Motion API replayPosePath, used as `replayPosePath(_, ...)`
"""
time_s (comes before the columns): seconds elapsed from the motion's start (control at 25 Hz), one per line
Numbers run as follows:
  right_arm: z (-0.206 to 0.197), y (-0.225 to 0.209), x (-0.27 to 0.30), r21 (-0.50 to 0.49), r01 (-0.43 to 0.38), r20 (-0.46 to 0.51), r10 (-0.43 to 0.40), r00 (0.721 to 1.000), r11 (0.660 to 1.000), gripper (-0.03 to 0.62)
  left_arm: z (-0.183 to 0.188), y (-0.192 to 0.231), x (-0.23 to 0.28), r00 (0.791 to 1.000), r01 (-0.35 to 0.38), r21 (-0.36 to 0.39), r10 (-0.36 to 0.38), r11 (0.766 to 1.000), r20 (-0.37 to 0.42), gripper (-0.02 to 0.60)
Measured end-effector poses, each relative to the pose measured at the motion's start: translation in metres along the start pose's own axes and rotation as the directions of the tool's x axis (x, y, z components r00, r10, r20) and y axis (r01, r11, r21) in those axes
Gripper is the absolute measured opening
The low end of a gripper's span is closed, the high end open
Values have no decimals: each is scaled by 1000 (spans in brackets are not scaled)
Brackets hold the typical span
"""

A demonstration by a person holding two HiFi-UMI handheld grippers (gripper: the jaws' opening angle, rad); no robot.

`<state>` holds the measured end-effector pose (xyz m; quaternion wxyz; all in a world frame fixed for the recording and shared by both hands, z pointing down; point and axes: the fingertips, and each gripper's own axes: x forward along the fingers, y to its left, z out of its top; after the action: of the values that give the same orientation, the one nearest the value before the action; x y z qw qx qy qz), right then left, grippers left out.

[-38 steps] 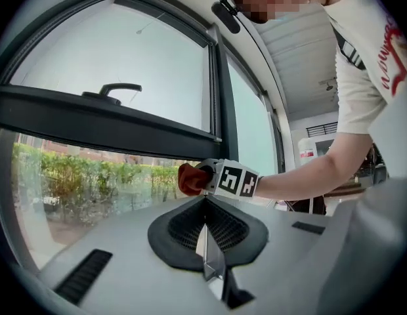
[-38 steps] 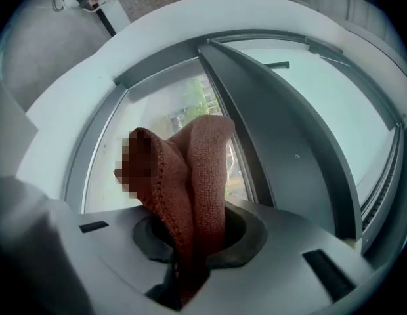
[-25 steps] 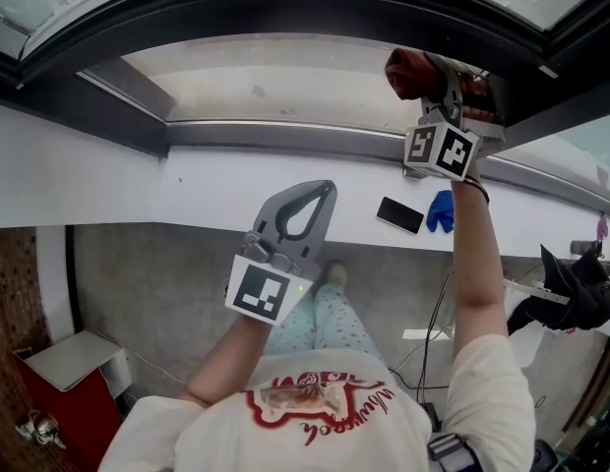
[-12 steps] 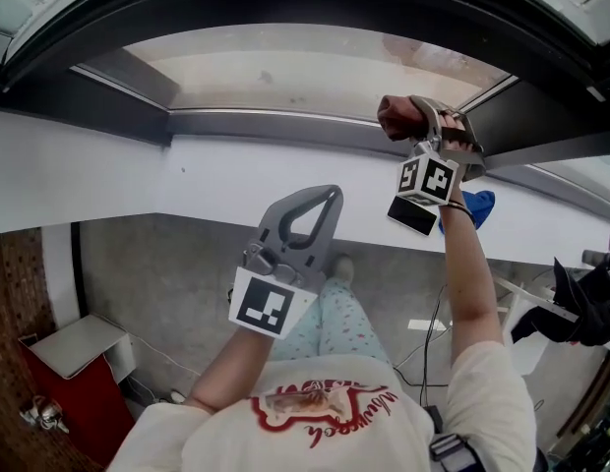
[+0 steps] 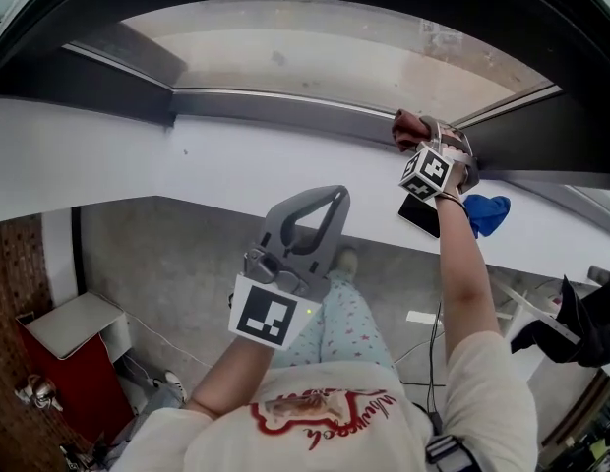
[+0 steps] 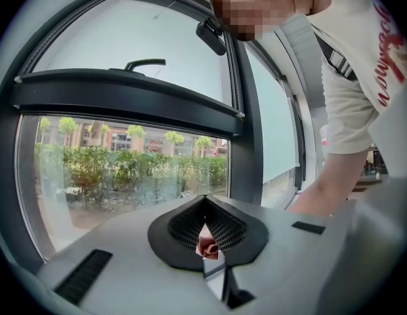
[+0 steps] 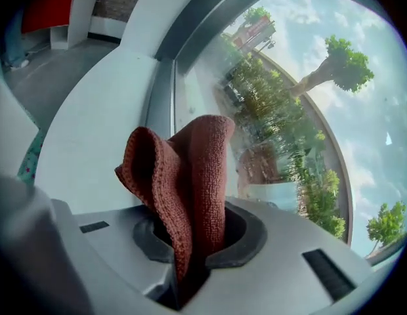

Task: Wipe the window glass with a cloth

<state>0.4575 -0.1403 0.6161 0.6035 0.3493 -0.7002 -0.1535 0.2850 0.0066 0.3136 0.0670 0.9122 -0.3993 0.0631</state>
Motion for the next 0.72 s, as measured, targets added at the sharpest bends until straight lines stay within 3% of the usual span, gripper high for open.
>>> replayPosePath(0.2, -20, 37, 36, 9, -95, -82, 96, 992, 995, 81, -12, -2, -9, 999, 2, 34, 0, 999, -38, 18)
replayPosePath(0.48, -37, 56, 68, 15, -203, -173, 202, 964, 979, 81, -16, 1, -14, 1000, -4, 40, 5, 999, -29, 18)
replayPosePath(0.72, -32, 60, 77, 4, -245, -166, 243, 956, 969, 81, -24, 5, -22, 999, -19, 43, 21, 999, -30, 18)
